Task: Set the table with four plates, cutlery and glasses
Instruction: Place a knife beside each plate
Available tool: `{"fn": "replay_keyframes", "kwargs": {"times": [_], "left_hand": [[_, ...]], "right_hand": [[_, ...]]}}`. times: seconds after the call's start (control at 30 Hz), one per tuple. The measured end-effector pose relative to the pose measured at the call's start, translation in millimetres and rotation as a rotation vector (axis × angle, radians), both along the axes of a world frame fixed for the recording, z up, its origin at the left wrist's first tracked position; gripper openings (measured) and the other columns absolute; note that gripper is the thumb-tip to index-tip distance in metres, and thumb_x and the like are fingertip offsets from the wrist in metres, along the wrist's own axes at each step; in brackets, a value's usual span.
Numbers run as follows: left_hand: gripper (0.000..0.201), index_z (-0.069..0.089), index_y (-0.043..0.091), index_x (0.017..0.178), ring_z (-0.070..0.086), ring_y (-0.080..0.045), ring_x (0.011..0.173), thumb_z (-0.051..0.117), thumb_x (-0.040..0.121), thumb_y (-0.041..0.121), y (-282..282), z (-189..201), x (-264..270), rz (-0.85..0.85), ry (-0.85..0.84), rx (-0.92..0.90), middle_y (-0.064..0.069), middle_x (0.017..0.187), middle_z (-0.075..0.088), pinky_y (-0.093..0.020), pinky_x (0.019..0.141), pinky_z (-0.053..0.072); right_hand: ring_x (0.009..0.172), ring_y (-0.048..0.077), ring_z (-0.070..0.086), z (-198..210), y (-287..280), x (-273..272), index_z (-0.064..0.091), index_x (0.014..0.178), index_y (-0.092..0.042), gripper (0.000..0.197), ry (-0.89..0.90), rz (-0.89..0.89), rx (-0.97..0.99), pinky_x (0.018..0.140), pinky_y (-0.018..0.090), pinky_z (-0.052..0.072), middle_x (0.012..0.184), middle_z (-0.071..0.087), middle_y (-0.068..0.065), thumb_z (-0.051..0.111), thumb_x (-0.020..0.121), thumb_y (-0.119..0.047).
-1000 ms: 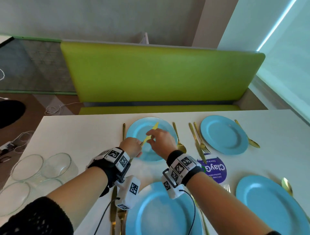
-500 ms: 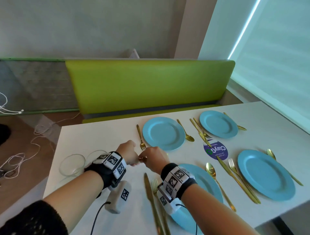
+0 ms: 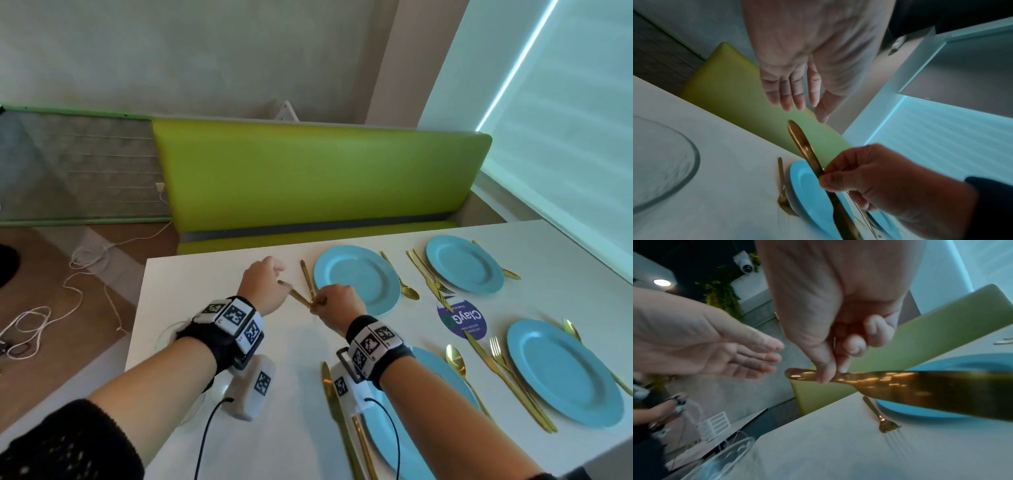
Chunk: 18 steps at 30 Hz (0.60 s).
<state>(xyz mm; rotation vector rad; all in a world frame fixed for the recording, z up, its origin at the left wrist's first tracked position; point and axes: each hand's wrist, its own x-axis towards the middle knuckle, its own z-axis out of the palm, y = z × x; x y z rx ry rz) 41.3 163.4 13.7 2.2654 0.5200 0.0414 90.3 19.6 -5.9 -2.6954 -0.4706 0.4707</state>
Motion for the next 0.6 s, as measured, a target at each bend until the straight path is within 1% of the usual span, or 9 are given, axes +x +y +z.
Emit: {"fn": "replay_keyframes", "kwargs": {"times": [0.1,0.2,0.27,0.3,0.33,0.37,0.43,0.5,0.6], "left_hand": [[0.029,0.058,0.012,0.114,0.057,-0.021,0.114,0.061,0.086,0.020,17,0,12,0.062,0.008,-0.074,-0.005,0.119,0.064,-0.020,0.086,0.036],[0.024,0.062,0.012,0.110,0.058,-0.019,0.111,0.061,0.086,0.018,31,-4,23,0.125,0.011,-0.150,-0.004,0.116,0.066,-0.017,0.083,0.035],[0.023,0.064,0.012,0.108,0.059,-0.020,0.110,0.061,0.086,0.018,39,-8,29,0.156,0.015,-0.178,-0.004,0.115,0.066,-0.018,0.084,0.037],[0.022,0.064,0.012,0.108,0.060,-0.022,0.109,0.061,0.086,0.018,43,-10,31,0.168,0.020,-0.188,-0.005,0.114,0.067,-0.020,0.086,0.039],[0.021,0.065,0.012,0.106,0.061,-0.023,0.108,0.061,0.086,0.018,46,-14,34,0.178,0.027,-0.200,-0.006,0.113,0.067,-0.023,0.090,0.042],[0.018,0.065,0.013,0.104,0.062,-0.025,0.108,0.061,0.086,0.018,49,-17,36,0.187,0.031,-0.217,-0.007,0.112,0.068,-0.026,0.092,0.044],[0.005,0.063,0.018,0.091,0.063,-0.027,0.106,0.061,0.086,0.017,54,-24,39,0.208,0.043,-0.260,-0.009,0.106,0.068,-0.033,0.094,0.049],[0.013,0.057,0.025,0.076,0.065,-0.027,0.099,0.061,0.085,0.016,59,-31,42,0.218,0.043,-0.285,-0.005,0.092,0.066,-0.037,0.092,0.052],[0.022,0.053,0.029,0.071,0.063,-0.022,0.082,0.060,0.086,0.014,64,-38,46,0.228,0.056,-0.319,0.004,0.074,0.060,-0.034,0.086,0.052]], "right_hand": [[0.091,0.026,0.065,-11,14,25,0.072,0.093,-0.012,0.019,0.018,-0.134,0.013,0.081,0.036,0.057,0.097,0.070,0.008,0.055,0.085,-0.017],[0.081,0.024,0.058,-23,32,46,0.062,0.083,-0.005,0.018,0.046,-0.144,-0.095,0.079,0.035,0.056,0.086,0.062,0.008,0.046,0.086,-0.011],[0.076,0.022,0.053,-32,43,58,0.053,0.070,-0.007,0.019,0.064,-0.179,-0.145,0.057,0.028,0.049,0.073,0.055,0.004,0.047,0.087,-0.014],[0.075,0.022,0.053,-38,48,64,0.048,0.064,-0.009,0.023,0.079,-0.207,-0.140,0.047,0.024,0.039,0.068,0.052,0.003,0.049,0.086,-0.015],[0.074,0.022,0.053,-44,53,68,0.044,0.060,-0.011,0.026,0.100,-0.236,-0.129,0.042,0.023,0.031,0.068,0.052,0.002,0.051,0.085,-0.016],[0.074,0.022,0.054,-48,57,71,0.045,0.061,-0.011,0.025,0.123,-0.269,-0.104,0.042,0.022,0.031,0.072,0.054,0.003,0.053,0.084,-0.016],[0.080,0.025,0.060,-55,65,74,0.057,0.075,-0.009,0.011,0.178,-0.314,-0.060,0.053,0.024,0.041,0.083,0.058,0.007,0.053,0.083,-0.015],[0.093,0.027,0.065,-63,70,77,0.064,0.096,-0.005,0.018,0.211,-0.353,-0.023,0.064,0.025,0.045,0.094,0.065,0.010,0.053,0.085,-0.014],[0.099,0.029,0.066,-75,76,81,0.063,0.104,-0.002,0.023,0.235,-0.410,0.021,0.075,0.030,0.052,0.106,0.068,0.013,0.055,0.086,-0.013]]}}
